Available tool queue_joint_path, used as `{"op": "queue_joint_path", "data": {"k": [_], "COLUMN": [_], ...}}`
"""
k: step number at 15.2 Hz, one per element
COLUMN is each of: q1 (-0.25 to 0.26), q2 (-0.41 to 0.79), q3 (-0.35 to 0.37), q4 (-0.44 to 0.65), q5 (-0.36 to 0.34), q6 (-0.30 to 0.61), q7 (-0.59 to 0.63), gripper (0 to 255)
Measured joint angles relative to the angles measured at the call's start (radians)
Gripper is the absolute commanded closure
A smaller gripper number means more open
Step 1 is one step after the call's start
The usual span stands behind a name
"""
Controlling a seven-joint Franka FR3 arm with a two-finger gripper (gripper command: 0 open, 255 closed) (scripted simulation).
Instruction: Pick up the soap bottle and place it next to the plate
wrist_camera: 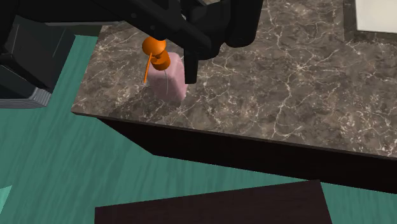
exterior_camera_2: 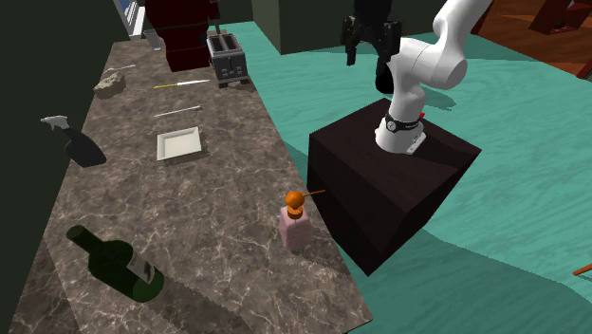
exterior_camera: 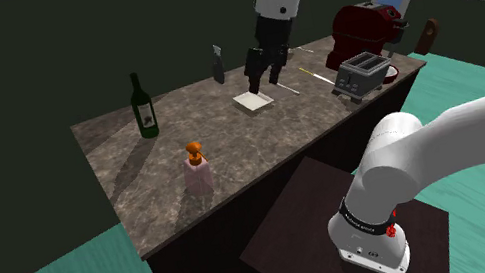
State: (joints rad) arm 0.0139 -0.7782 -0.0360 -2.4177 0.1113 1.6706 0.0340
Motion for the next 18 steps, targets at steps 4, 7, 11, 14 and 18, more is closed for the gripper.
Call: {"op": "queue_joint_path", "data": {"k": [4, 7, 11, 14, 18], "q1": [0.001, 0.005, 0.011, 0.013, 0.019], "q2": [0.058, 0.151, 0.28, 0.4, 0.56], "q3": [0.004, 0.016, 0.028, 0.032, 0.04], "q4": [-0.015, -0.02, -0.019, 0.017, 0.068], "q5": [0.006, 0.018, 0.034, 0.043, 0.057], "q6": [0.067, 0.157, 0.275, 0.351, 0.45], "q7": [0.003, 0.013, 0.024, 0.027, 0.037], "gripper": [0, 0, 0, 0, 0]}}
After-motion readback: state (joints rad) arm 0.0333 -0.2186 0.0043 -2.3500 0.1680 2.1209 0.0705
